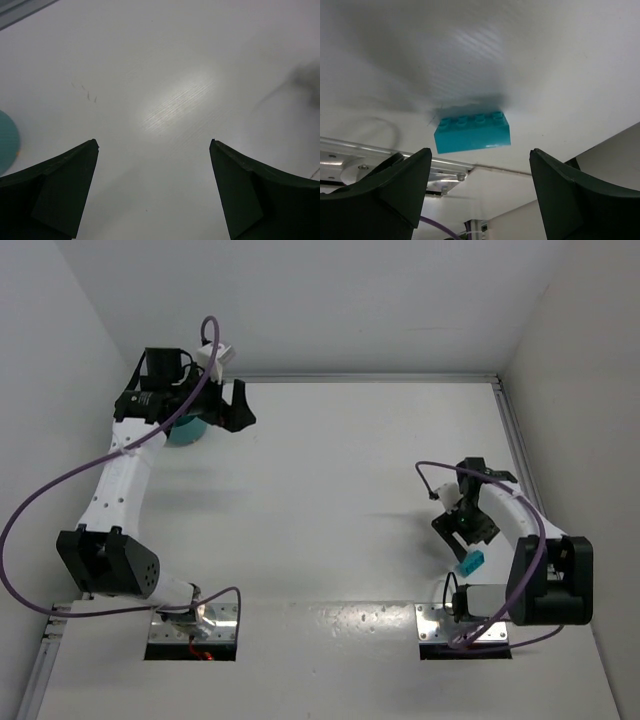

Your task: Sort the legos into containers by color

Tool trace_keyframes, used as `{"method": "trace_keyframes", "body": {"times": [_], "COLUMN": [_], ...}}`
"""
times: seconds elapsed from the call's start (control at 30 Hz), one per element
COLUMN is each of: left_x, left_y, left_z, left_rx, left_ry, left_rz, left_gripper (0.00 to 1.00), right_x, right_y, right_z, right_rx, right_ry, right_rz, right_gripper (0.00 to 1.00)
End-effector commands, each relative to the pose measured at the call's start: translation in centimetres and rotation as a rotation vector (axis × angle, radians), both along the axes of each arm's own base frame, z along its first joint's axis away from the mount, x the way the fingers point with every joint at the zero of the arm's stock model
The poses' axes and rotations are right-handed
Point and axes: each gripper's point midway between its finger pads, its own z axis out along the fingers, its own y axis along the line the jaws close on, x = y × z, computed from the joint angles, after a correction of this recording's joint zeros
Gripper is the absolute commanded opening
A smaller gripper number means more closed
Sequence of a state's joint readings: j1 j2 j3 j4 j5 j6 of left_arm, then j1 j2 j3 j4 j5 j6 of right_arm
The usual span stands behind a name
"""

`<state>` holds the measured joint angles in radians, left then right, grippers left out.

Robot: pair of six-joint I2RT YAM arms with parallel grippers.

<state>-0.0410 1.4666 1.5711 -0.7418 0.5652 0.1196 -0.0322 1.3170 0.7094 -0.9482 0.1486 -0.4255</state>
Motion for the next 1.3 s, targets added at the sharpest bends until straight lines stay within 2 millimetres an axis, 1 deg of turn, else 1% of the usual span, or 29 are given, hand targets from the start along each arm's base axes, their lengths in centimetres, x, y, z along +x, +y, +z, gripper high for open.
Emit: {"method": "trace_keyframes", "body": {"times": [0.0, 0.03, 0.1, 0.17, 0.2, 0.27, 0.3, 0.33, 0.43, 0.53, 0.6, 0.63, 0.67, 0.7, 0.73, 0.77, 0.8, 0.83, 0.87, 0.9, 0.97, 1.0, 1.07, 1.1, 1.13, 1.17, 1.2, 1.23, 1.27], "left_x": [-1.5, -2.1, -2.3, -2.5, -2.4, -2.8, -2.7, -2.8, -3.0, -3.2, -3.4, -3.4, -3.4, -3.6, -3.7, -3.8, -4.0, -4.1, -4.5, -4.6, -5.3, -5.3, -6.1, -6.0, -6.3, -6.5, -6.9, -7.3, -7.7], "left_y": [0.0, -0.3, 0.2, 0.6, 0.7, 0.9, 1.1, 1.2, 1.2, 1.2, 1.2, 1.2, 1.0, 1.0, 1.0, 1.1, 1.1, 1.1, 1.2, 1.2, 1.1, 1.1, 1.3, 1.3, 1.4, 1.7, 1.7, 1.6, 1.4], "left_z": [1.1, 1.3, 1.3, 0.8, 0.8, 0.5, 0.5, 0.8, 0.7, 0.5, 0.8, 0.8, 0.8, 1.2, 0.8, 1.1, 1.5, 1.0, 0.8, 0.8, 0.3, 0.4, -0.1, 0.0, 0.1, -0.6, 0.2, 0.3, -0.4], "left_rx": [0.020, 0.020, 0.050, 0.074, 0.081, 0.097, 0.104, 0.110, 0.110, 0.118, 0.117, 0.117, 0.123, 0.129, 0.130, 0.137, 0.145, 0.146, 0.154, 0.153, 0.153, 0.152, 0.145, 0.143, 0.126, 0.121, 0.098, 0.076, 0.063], "left_ry": [-0.011, -0.009, -0.019, -0.002, -0.008, -0.003, -0.003, -0.017, -0.008, -0.002, -0.012, -0.012, -0.018, -0.034, -0.025, -0.040, -0.060, -0.046, -0.049, -0.058, -0.071, -0.091, -0.104, -0.129, -0.136, -0.129, -0.160, -0.169, -0.159], "left_rz": [0.024, 0.015, 0.025, 0.039, 0.033, 0.039, 0.048, 0.044, 0.044, 0.038, 0.039, 0.039, 0.025, 0.020, 0.019, 0.013, 0.007, 0.006, 0.000, 0.001, -0.013, -0.011, -0.009, -0.008, -0.005, 0.000, 0.012, 0.004, 0.001], "left_gripper": [1.00, 1.00, 1.00, 1.00, 1.00, 1.00, 1.00, 1.00, 1.00, 1.00, 1.00, 1.00, 1.00, 1.00, 1.00, 1.00, 1.00, 1.00, 1.00, 1.00, 1.00, 1.00, 1.00, 1.00, 1.00, 1.00, 1.00, 1.00, 1.00], "right_x": [1.8, 1.6, 1.4, 1.0, 0.5, 1.0, 0.4, 0.8, -0.3, -0.3, -0.3, -0.5, -0.7, -0.2, -0.5, 0.0, -0.4, 0.5, 0.2, 1.3, 2.1, 3.1, 4.6, 5.9, 6.6, 7.4, 8.8, 9.3, 9.8], "right_y": [0.0, -0.1, 0.0, 0.1, 0.3, 0.1, 0.0, -0.1, -0.3, -0.5, -0.5, -0.7, -0.9, -1.1, -1.4, -1.5, -1.6, -1.4, -1.1, -0.7, -0.1, 0.6, 1.9, 3.3, 4.4, 5.2, 7.3, 8.4, 9.8], "right_z": [-0.8, -1.3, -2.1, -2.7, -3.1, -3.5, -3.8, -3.9, -4.8, -5.1, -5.3, -5.5, -5.6, -5.7, -5.8, -5.6, -5.5, -5.1, -4.7, -4.1, -3.3, -2.4, -1.2, 0.3, 0.9, 1.8, 3.7, 4.6, 5.7], "right_rx": [0.016, 0.017, 0.036, 0.058, 0.071, 0.070, 0.073, 0.072, 0.078, 0.089, 0.090, 0.093, 0.082, 0.081, 0.075, 0.073, 0.076, 0.093, 0.110, 0.141, 0.181, 0.207, 0.266, 0.353, 0.404, 0.454, 0.563, 0.622, 0.680], "right_ry": [-0.047, -0.034, -0.016, 0.020, 0.041, 0.031, 0.053, 0.039, 0.087, 0.091, 0.096, 0.111, 0.123, 0.112, 0.126, 0.114, 0.129, 0.109, 0.129, 0.106, 0.098, 0.083, 0.045, 0.020, 0.016, -0.004, -0.046, -0.054, -0.069], "right_rz": [0.001, -0.008, 0.012, 0.017, 0.016, 0.016, 0.006, 0.016, 0.004, -0.006, -0.006, -0.007, -0.007, -0.017, -0.017, -0.017, -0.028, -0.028, -0.030, -0.031, -0.033, -0.017, 0.002, 0.002, 0.013, 0.015, 0.031, 0.041, 0.061], "right_gripper": [0.80, 0.81, 0.83, 0.86, 0.86, 0.90, 0.90, 0.91, 0.91, 0.91, 0.84, 0.78, 0.74, 0.71, 0.64, 0.60, 0.54, 0.50, 0.45, 0.43, 0.39, 0.38, 0.36, 0.36, 0.35, 0.33, 0.32, 0.32, 0.32]}}
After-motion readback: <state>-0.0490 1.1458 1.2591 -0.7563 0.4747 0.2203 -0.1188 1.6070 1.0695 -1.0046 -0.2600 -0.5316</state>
